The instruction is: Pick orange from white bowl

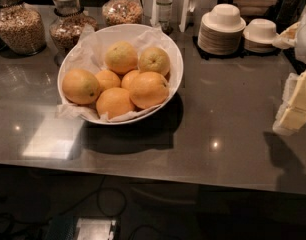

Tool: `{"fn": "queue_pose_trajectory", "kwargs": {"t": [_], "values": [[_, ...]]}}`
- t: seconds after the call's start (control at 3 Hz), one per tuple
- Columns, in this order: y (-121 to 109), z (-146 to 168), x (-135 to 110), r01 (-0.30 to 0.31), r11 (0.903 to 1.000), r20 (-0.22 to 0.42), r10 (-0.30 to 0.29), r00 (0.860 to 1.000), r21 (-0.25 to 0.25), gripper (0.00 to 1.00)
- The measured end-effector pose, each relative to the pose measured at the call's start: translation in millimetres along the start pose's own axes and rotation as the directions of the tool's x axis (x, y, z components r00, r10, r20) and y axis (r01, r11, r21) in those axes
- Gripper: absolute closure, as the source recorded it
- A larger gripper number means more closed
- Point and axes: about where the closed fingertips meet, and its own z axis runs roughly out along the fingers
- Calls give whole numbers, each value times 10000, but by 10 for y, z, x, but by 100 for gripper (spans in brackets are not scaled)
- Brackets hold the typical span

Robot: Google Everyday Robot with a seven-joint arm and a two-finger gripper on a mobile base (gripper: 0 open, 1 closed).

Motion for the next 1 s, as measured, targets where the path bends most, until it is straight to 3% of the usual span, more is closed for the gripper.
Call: {"fn": "queue_pose_trajectory", "kwargs": {"t": [0.67,1.0], "values": [[28,-47,-104,172,9998,376,-175,9991,76,0],[150,-133,-490,869,9962,1259,-871,9882,66,0]]}}
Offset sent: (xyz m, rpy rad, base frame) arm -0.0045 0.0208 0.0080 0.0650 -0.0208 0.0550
